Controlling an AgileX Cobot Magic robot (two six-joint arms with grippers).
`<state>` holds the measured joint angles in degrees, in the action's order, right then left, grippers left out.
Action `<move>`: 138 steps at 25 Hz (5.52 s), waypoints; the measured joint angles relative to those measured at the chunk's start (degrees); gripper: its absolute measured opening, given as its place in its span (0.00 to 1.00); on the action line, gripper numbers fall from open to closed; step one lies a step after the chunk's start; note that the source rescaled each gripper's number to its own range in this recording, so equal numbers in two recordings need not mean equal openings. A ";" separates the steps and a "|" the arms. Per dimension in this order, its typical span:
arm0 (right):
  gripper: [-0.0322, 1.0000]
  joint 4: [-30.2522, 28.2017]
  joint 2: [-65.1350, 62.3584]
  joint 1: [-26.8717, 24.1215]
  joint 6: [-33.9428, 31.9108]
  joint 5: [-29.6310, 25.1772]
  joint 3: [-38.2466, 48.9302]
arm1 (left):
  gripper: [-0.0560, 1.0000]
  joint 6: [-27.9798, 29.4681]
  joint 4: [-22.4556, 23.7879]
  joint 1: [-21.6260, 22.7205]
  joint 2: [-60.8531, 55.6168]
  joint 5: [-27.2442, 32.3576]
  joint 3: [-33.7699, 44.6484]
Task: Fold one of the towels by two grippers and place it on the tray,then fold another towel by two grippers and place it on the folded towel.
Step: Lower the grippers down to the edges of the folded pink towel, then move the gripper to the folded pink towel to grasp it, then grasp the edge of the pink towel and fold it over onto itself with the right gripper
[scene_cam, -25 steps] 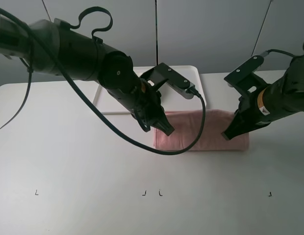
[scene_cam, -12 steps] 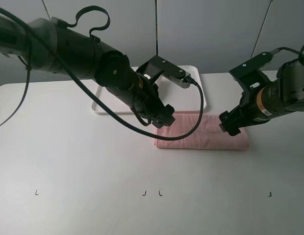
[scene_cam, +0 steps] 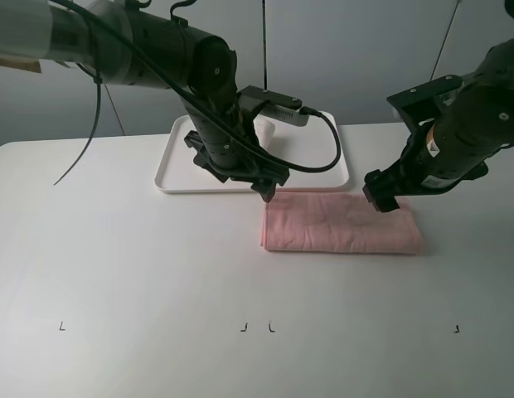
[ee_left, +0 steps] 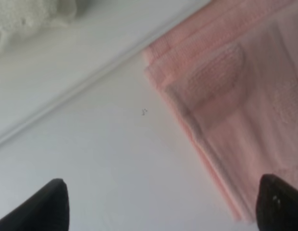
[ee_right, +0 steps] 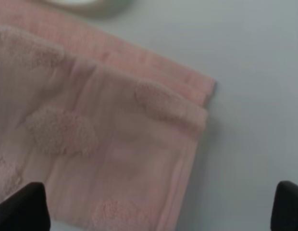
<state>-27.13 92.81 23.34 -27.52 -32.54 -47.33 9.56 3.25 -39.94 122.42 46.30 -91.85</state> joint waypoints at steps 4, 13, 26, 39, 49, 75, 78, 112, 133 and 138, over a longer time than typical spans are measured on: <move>1.00 18.16 2.99 -4.84 15.67 -8.51 -6.24 | 0.99 2.13 -2.22 0.00 3.48 2.99 -2.65; 1.00 30.75 4.62 -11.39 26.48 -12.41 -9.40 | 0.99 5.67 -3.25 0.00 8.20 3.32 -5.39; 1.00 29.36 11.83 -13.04 28.60 -11.89 -11.29 | 0.99 9.42 -1.29 0.00 10.19 4.74 -6.82; 1.00 29.14 17.86 -13.04 28.72 -14.43 -18.98 | 0.99 9.73 -1.29 0.00 12.66 6.60 -8.17; 1.00 29.57 20.72 -16.55 30.05 -17.00 -20.33 | 0.99 9.73 -0.96 0.00 12.66 7.65 -8.21; 1.00 33.52 24.21 -17.34 31.19 -16.78 -19.91 | 1.00 8.95 -0.73 0.00 12.66 7.87 -8.30; 1.00 33.40 24.76 -17.34 31.08 -16.78 -19.91 | 1.00 8.87 -0.73 0.00 12.66 7.99 -8.30; 0.08 38.50 27.49 -17.12 35.46 -18.79 -20.61 | 1.00 8.56 -0.73 0.00 12.66 8.22 -8.30; 0.08 54.72 15.56 -17.12 41.39 -28.03 -19.90 | 1.00 8.56 -0.27 0.00 12.66 8.22 -8.30; 0.08 64.28 15.32 -17.12 46.14 -30.84 -19.85 | 1.00 8.56 -0.20 0.00 12.66 8.32 -8.30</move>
<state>37.16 108.13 6.22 18.62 -63.38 -67.19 18.12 3.05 -39.94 135.08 54.62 -100.15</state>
